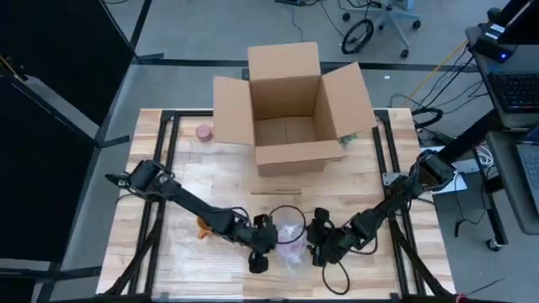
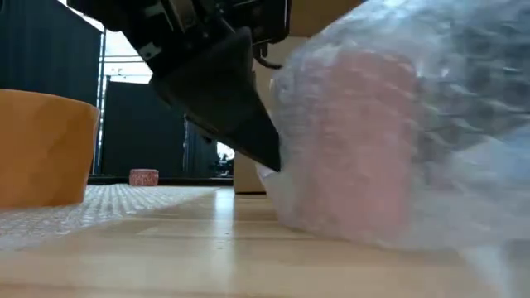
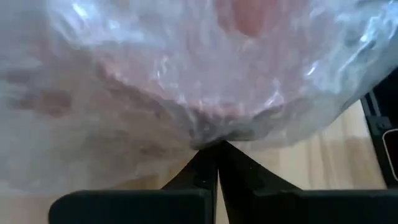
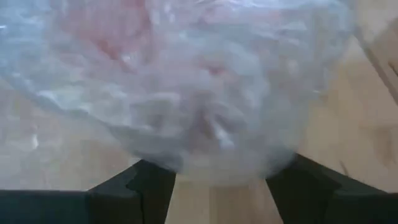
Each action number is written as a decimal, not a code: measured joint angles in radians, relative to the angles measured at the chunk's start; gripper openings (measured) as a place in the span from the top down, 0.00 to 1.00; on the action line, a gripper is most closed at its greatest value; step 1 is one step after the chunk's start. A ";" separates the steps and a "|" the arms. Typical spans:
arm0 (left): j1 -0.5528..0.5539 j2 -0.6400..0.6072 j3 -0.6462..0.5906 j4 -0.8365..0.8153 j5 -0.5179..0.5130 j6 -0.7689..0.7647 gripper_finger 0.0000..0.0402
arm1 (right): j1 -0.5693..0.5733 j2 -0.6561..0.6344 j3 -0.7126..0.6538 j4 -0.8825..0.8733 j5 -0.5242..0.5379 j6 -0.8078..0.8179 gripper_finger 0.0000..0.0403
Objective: Wrap mug
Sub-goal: Put the pink cup into the box
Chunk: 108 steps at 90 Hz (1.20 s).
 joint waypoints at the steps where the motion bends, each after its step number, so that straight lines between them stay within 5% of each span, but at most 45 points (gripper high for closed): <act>1: -0.001 0.001 0.000 0.002 0.000 -0.003 1.00 | -0.003 -0.002 0.000 -0.001 -0.006 -0.013 0.47; 21: -0.015 0.005 0.000 0.108 -0.003 -0.025 1.00 | -0.057 -0.048 0.000 -0.043 -0.080 -0.399 0.47; 30: -0.021 0.004 0.020 0.094 -0.005 -0.026 1.00 | -0.078 -0.091 0.000 -0.093 -0.075 -0.451 0.47; 41: -0.028 -0.011 0.054 -0.053 -0.002 -0.044 1.00 | -0.079 -0.169 0.001 -0.222 -0.088 -0.307 0.47; 54: -0.038 -0.050 0.111 -0.348 -0.007 -0.052 1.00 | -0.047 -0.273 0.001 -0.367 -0.222 0.030 0.47; 73: -0.032 -0.098 0.114 -0.572 -0.170 0.041 1.00 | 0.117 -0.276 0.001 -0.427 -0.242 0.356 0.47; 88: 0.035 -0.083 0.062 -0.489 -0.196 0.162 1.00 | 0.229 -0.151 0.001 -0.407 -0.060 0.448 0.47; 108: 0.073 -0.066 0.050 -0.378 -0.173 0.159 1.00 | 0.235 -0.008 0.001 -0.194 -0.045 0.457 0.47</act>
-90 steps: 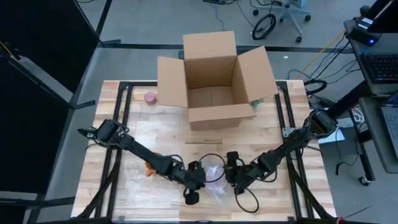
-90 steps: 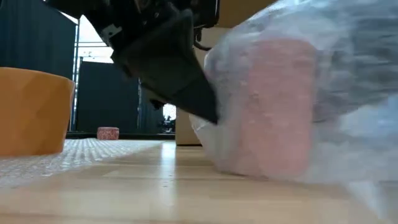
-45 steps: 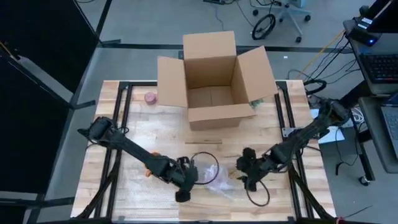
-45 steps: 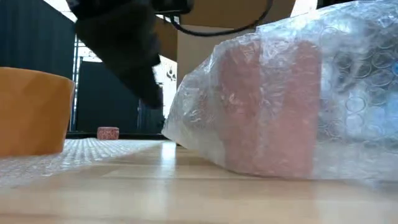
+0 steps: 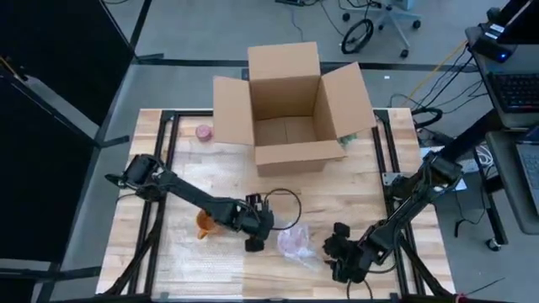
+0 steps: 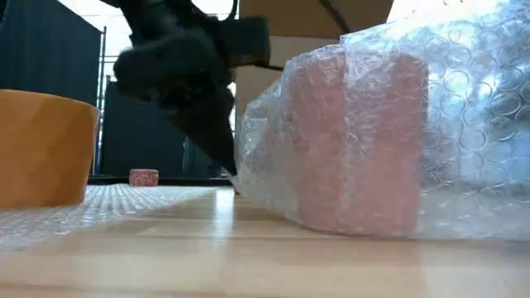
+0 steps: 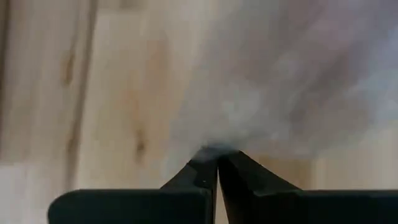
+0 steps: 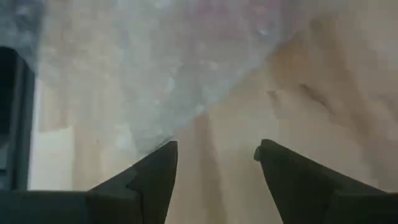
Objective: Wrap mug
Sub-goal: Put the pink cup into the box
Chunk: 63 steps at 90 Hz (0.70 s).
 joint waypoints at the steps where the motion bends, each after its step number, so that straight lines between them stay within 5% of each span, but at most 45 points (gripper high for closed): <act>1: -0.003 0.000 0.000 0.011 0.006 0.000 1.00 | 0.000 0.007 0.000 0.009 0.001 -0.005 0.47; 18: -0.054 0.000 0.000 0.113 0.070 -0.041 1.00 | -0.049 0.077 0.000 0.042 0.038 -0.052 0.47; 42: -0.114 0.014 0.000 0.165 0.072 -0.112 1.00 | -0.159 0.011 0.000 -0.066 0.053 -0.261 0.47; 63: -0.140 -0.025 0.006 -0.044 0.029 -0.162 1.00 | -0.165 -0.179 -0.001 -0.373 -0.182 -0.129 0.47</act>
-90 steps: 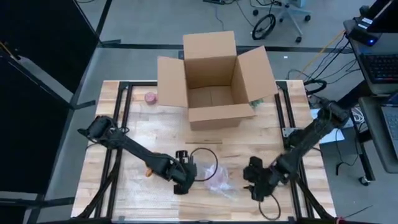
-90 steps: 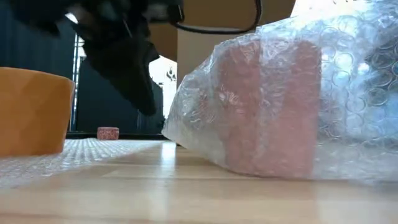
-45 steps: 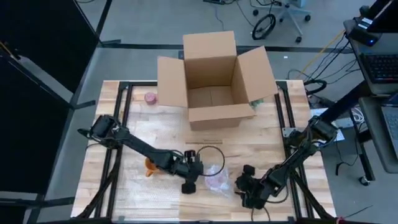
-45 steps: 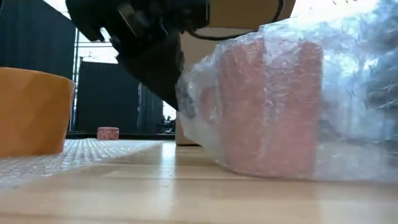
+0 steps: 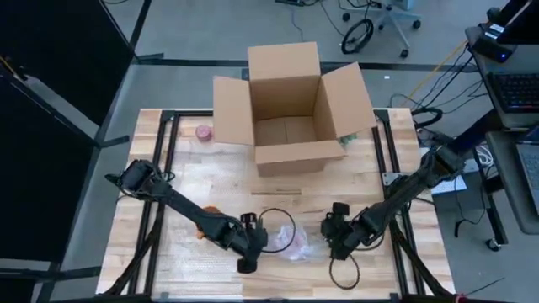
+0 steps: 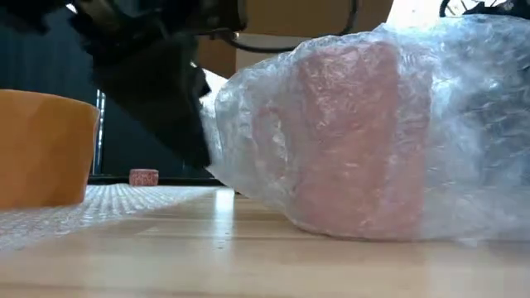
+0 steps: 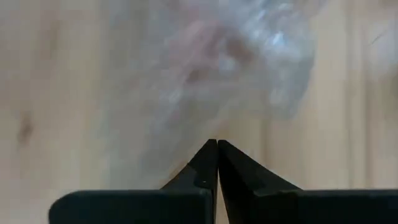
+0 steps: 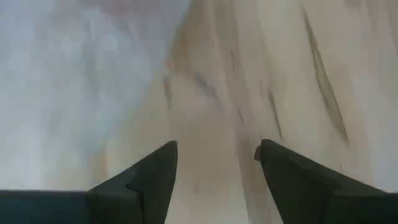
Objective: Wrap mug
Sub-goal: Put the pink cup into the box
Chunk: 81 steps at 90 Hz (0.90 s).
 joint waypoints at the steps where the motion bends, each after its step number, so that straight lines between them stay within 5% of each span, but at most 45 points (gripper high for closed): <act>1: -0.001 -0.005 0.003 -0.011 -0.005 -0.003 1.00 | 0.006 -0.009 0.000 -0.007 -0.006 0.012 0.47; 46: -0.060 -0.062 0.009 -0.077 -0.037 -0.076 1.00 | 0.252 -0.035 0.000 0.013 0.132 0.386 0.47; 81: -0.053 -0.061 0.009 0.017 -0.037 -0.066 1.00 | 0.254 -0.033 0.000 0.098 0.133 0.344 0.47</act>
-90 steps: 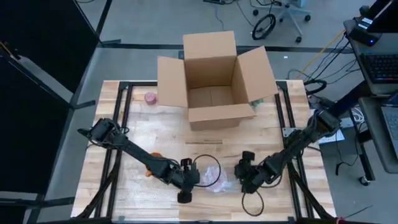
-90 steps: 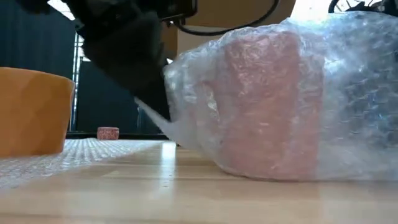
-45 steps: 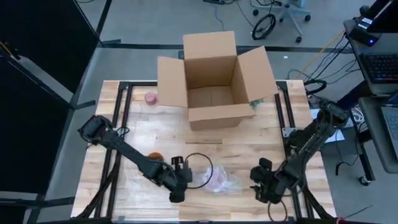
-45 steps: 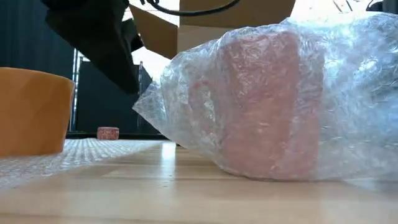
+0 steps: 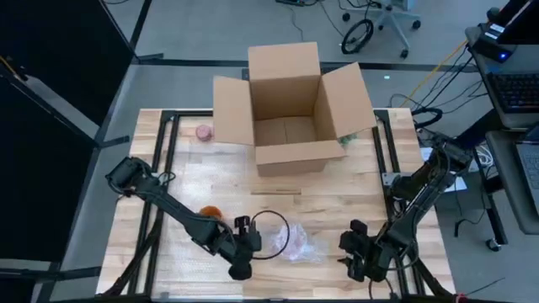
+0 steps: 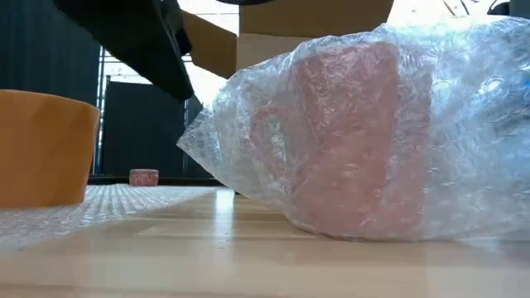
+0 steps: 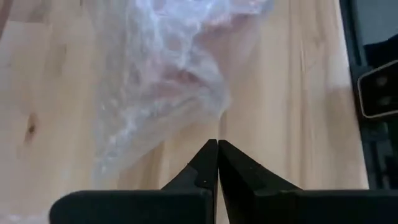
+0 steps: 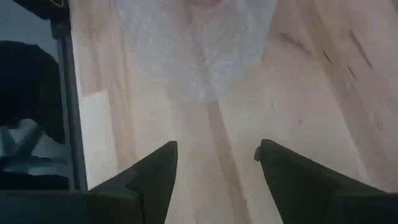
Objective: Wrap mug
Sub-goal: Put the pink cup into the box
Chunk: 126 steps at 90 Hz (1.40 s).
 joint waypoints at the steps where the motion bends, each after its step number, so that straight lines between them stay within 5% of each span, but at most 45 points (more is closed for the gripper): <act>1: 0.002 0.000 0.000 -0.002 0.000 0.002 1.00 | -0.001 0.000 0.000 0.000 0.000 0.001 0.47; 13: 0.033 0.000 0.000 -0.003 0.068 0.017 0.95 | 0.004 0.000 0.000 -0.011 0.071 0.044 0.46; 27: 0.057 0.000 0.000 -0.003 0.126 0.031 0.74 | 0.041 0.003 0.000 -0.004 0.211 0.061 0.42; 44: 0.064 0.000 0.000 -0.012 0.130 0.101 0.45 | 0.069 0.066 0.000 0.032 0.293 0.108 0.32; 56: 0.041 0.000 0.000 -0.065 0.053 0.089 0.33 | 0.077 0.144 0.000 0.134 0.367 0.101 0.27; 66: 0.003 -0.005 -0.013 -0.065 -0.073 0.124 0.31 | 0.095 0.208 0.000 0.220 0.431 0.055 0.26; 77: 0.024 -0.008 -0.063 -0.027 -0.078 0.139 0.32 | 0.105 0.263 0.000 0.254 0.472 0.045 0.26; 108: 0.119 -0.013 -0.339 0.576 0.050 0.216 0.33 | 0.076 0.360 0.000 0.428 0.562 -0.116 0.27; 126: 0.157 -0.013 -0.382 0.784 0.121 0.358 0.33 | 0.034 0.360 0.000 0.464 0.567 -0.219 0.27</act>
